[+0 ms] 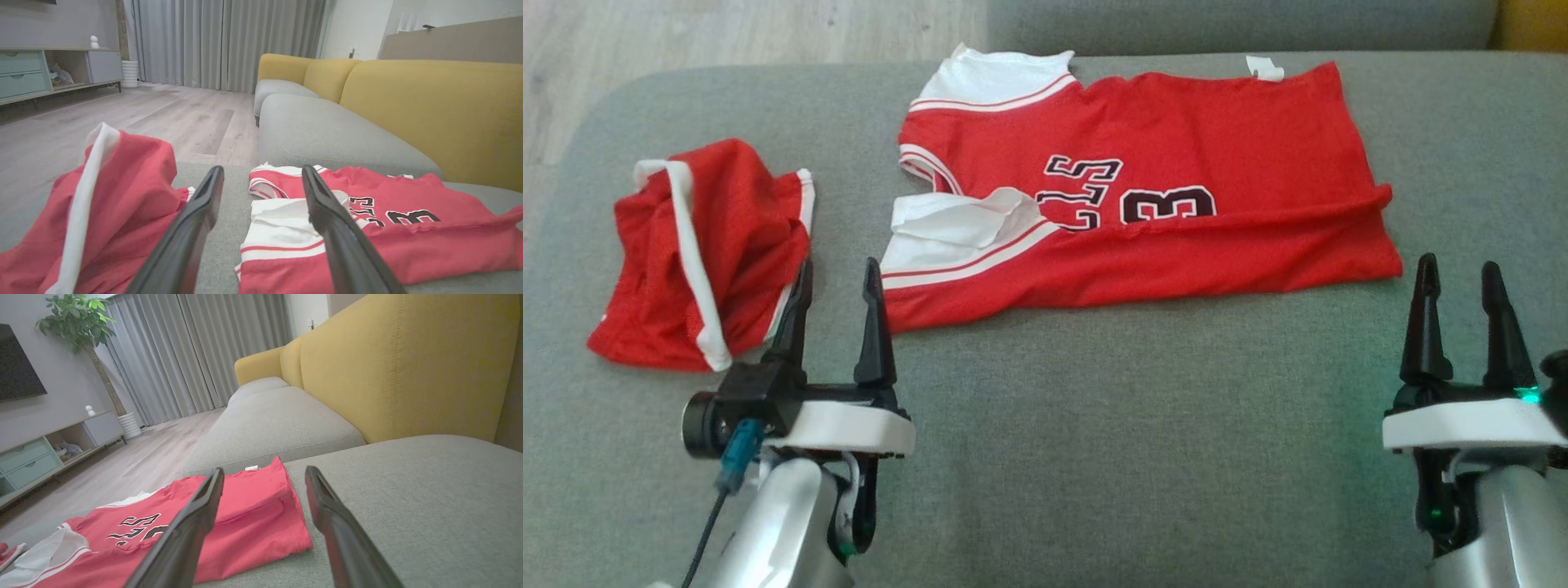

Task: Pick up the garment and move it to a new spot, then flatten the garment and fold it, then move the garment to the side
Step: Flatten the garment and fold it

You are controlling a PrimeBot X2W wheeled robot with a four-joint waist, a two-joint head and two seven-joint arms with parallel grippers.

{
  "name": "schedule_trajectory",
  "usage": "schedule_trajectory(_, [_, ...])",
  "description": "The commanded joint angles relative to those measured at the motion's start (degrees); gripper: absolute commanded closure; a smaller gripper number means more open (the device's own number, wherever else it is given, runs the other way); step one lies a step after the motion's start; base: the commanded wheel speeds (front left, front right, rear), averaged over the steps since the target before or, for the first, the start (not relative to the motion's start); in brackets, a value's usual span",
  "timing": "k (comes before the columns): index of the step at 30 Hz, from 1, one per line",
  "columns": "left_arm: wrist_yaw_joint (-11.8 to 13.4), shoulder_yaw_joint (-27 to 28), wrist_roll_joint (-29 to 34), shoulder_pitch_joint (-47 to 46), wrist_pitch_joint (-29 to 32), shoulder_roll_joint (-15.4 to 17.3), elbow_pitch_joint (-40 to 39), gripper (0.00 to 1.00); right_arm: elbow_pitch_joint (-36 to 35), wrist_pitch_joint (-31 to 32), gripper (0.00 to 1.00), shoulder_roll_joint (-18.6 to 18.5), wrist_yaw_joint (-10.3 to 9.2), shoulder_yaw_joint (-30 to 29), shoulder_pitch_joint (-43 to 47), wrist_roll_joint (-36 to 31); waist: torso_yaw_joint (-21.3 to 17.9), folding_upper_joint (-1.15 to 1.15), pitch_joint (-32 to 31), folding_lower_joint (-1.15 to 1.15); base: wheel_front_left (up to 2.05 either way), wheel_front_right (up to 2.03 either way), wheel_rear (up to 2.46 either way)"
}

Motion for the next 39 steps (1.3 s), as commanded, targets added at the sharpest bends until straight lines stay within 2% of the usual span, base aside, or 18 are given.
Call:
schedule_trajectory(1, [-0.31,2.41,0.82,-2.28,-0.29,0.32,-0.95,0.0,-2.1,-0.6,0.0,-0.1,-0.04,1.68,-1.57,0.73,-0.46,0.0,0.74,0.0,0.0,0.0,0.0])
schedule_trajectory(5, [-0.4,3.88,1.84,-4.51,-0.29,0.17,3.6,0.0,-2.25,-0.61,0.0,-0.08,-0.04,2.73,-2.6,2.04,-1.23,0.0,2.33,0.0,0.0,0.0,0.0])
schedule_trajectory(9, [-1.11,3.73,1.57,-7.74,0.89,0.36,11.35,0.0,-1.46,-0.61,0.0,-0.07,-0.04,3.28,-3.61,2.75,-2.28,0.0,3.7,0.0,0.0,0.0,0.0])
schedule_trajectory(17, [-1.86,2.98,0.73,-14.1,9.26,1.19,23.68,0.0,-0.83,-0.61,0.0,-0.07,-0.04,4.6,-5.28,3.26,-4.73,0.0,7.21,0.0,0.0,0.0,0.0])
schedule_trajectory(24, [-2.66,1.75,0.46,-16.37,14.45,1.5,30.02,0.0,-0.14,-0.61,0.0,-0.06,-0.04,4.75,-6.15,3.8,-6.32,0.0,8.51,0.0,0.0,0.0,0.0])
schedule_trajectory(25, [-2.87,1.48,0.43,-16.41,15.18,1.45,30.58,0.08,-0.06,-0.61,0.0,-0.06,-0.04,4.72,-6.19,3.89,-6.4,0.0,8.48,0.0,0.0,0.0,0.0])
schedule_trajectory(27, [-3.21,1.0,0.43,-16.4,16.01,1.39,31.33,1.0,0.19,-0.61,0.0,-0.06,-0.04,4.59,-6.18,4.0,-6.46,0.0,8.15,0.0,0.0,0.0,0.0])
schedule_trajectory(33, [-3.28,0.73,0.27,-16.43,14.18,1.26,31.07,1.0,1.35,-0.61,0.0,-0.06,-0.04,4.04,-6.1,3.85,-5.87,0.0,6.58,0.0,0.0,0.0,0.0])
schedule_trajectory(39, [-3.2,0.42,0.96,-17.11,7.33,1.45,27.18,1.0,4.88,-0.15,0.0,-0.06,-0.04,4.92,-7.04,2.46,-5.03,0.0,4.45,0.0,0.0,0.0,0.0])
